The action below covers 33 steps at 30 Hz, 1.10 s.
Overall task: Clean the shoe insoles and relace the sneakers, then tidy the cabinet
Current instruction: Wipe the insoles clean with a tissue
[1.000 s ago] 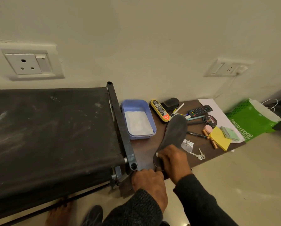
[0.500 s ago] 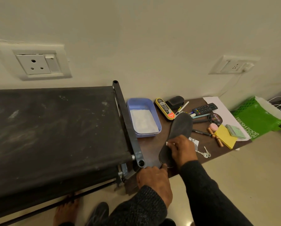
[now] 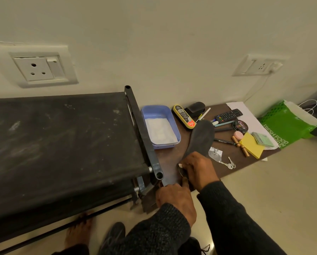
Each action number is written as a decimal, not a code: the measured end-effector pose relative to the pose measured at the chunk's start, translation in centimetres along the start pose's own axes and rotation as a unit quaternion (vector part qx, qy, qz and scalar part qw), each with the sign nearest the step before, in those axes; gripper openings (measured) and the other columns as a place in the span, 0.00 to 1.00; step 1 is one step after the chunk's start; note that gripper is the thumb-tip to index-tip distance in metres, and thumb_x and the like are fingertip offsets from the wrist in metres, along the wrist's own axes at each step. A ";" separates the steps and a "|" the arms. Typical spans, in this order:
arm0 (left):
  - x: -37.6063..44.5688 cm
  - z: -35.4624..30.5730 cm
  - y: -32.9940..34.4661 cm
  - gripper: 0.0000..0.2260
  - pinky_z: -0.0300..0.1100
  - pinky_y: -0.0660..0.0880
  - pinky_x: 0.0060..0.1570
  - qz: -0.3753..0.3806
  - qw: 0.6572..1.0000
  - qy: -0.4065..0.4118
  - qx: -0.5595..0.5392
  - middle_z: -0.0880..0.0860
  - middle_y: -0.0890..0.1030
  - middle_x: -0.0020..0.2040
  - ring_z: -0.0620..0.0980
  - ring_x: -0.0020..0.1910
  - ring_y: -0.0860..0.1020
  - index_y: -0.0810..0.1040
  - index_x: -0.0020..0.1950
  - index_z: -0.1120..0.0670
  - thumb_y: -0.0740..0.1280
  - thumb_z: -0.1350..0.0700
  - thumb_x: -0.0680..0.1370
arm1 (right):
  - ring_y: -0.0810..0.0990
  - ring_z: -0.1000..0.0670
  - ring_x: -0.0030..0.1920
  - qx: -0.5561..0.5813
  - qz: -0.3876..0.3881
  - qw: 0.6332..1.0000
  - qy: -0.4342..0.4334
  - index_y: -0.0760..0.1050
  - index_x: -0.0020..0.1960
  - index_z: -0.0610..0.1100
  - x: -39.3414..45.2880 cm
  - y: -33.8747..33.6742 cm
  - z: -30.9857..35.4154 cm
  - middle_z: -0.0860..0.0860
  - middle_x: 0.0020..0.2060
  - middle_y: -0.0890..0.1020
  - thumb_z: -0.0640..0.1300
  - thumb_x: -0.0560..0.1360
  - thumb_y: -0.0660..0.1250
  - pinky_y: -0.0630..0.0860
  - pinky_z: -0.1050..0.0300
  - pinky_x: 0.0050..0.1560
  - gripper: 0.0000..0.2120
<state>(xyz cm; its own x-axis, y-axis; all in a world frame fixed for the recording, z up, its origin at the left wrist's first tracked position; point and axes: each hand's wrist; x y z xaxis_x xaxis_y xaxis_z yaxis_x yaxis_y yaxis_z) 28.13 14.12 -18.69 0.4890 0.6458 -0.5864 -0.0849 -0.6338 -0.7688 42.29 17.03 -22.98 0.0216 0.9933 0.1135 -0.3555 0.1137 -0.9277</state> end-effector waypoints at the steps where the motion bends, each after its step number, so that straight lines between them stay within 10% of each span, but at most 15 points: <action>1: 0.0 0.0 -0.1 0.43 0.51 0.76 0.57 0.000 1.000 0.000 0.001 0.55 0.74 0.68 0.56 0.63 0.76 0.45 0.83 0.48 0.70 0.46 0.78 | 0.80 0.50 0.42 -0.002 0.003 1.000 -0.007 0.85 0.45 0.44 -0.2 -0.1 0.0 0.49 0.44 0.81 0.36 0.74 0.72 0.80 0.55 0.44 0.05; 8: 0.2 -0.3 0.1 0.42 0.52 0.74 0.57 0.005 1.000 -0.009 0.017 0.57 0.73 0.69 0.57 0.64 0.74 0.43 0.83 0.48 0.68 0.45 0.79 | 0.76 0.61 0.44 -0.003 0.034 0.999 0.002 0.84 0.52 0.50 -6.3 -1.6 -1.8 0.57 0.48 0.80 0.38 0.76 0.71 0.70 0.74 0.44 0.10; 15: 0.7 -0.4 -0.2 0.43 0.53 0.74 0.60 -0.020 1.000 -0.001 -0.006 0.57 0.73 0.69 0.58 0.65 0.74 0.44 0.82 0.44 0.70 0.45 0.78 | 0.79 0.60 0.46 0.101 -0.065 0.981 0.155 0.79 0.50 0.63 -5.2 -2.3 -2.4 0.62 0.45 0.80 0.45 0.77 0.70 0.75 0.67 0.45 0.11; 21: 1.2 -0.4 0.0 0.40 0.52 0.74 0.58 -0.021 1.000 0.009 -0.022 0.56 0.74 0.69 0.56 0.65 0.74 0.49 0.82 0.45 0.71 0.46 0.78 | 0.79 0.54 0.47 0.047 -0.027 0.976 0.210 0.84 0.53 0.49 -0.7 -1.5 -3.4 0.52 0.50 0.83 0.47 0.78 0.70 0.79 0.56 0.52 0.06; 28: 0.9 -0.4 0.2 0.34 0.51 0.74 0.56 -0.040 0.999 0.015 -0.025 0.55 0.76 0.66 0.56 0.63 0.76 0.55 0.80 0.45 0.70 0.47 0.79 | 0.76 0.60 0.46 0.024 0.017 0.996 0.082 0.83 0.52 0.50 -5.0 -0.8 -0.5 0.59 0.47 0.76 0.44 0.78 0.69 0.69 0.72 0.45 0.05; 33: 1.0 0.0 0.2 0.38 0.50 0.73 0.56 -0.024 0.999 0.009 -0.027 0.55 0.75 0.67 0.56 0.64 0.75 0.49 0.81 0.43 0.70 0.46 0.79 | 0.78 0.53 0.48 0.017 -0.037 0.984 0.176 0.84 0.52 0.47 -0.8 -2.0 -3.7 0.51 0.49 0.81 0.45 0.79 0.68 0.72 0.63 0.48 0.06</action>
<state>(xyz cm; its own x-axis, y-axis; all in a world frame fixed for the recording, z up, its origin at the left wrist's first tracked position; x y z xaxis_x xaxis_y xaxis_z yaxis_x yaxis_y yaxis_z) 28.63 14.60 -19.45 0.5074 0.6679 -0.5445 -0.0141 -0.6254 -0.7802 46.42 16.13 -22.53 0.3681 0.9287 0.0445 -0.3716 0.1909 -0.9086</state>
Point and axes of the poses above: each hand's wrist, its own x-axis towards the middle knuckle, its own y-axis out of the palm, z = x × y
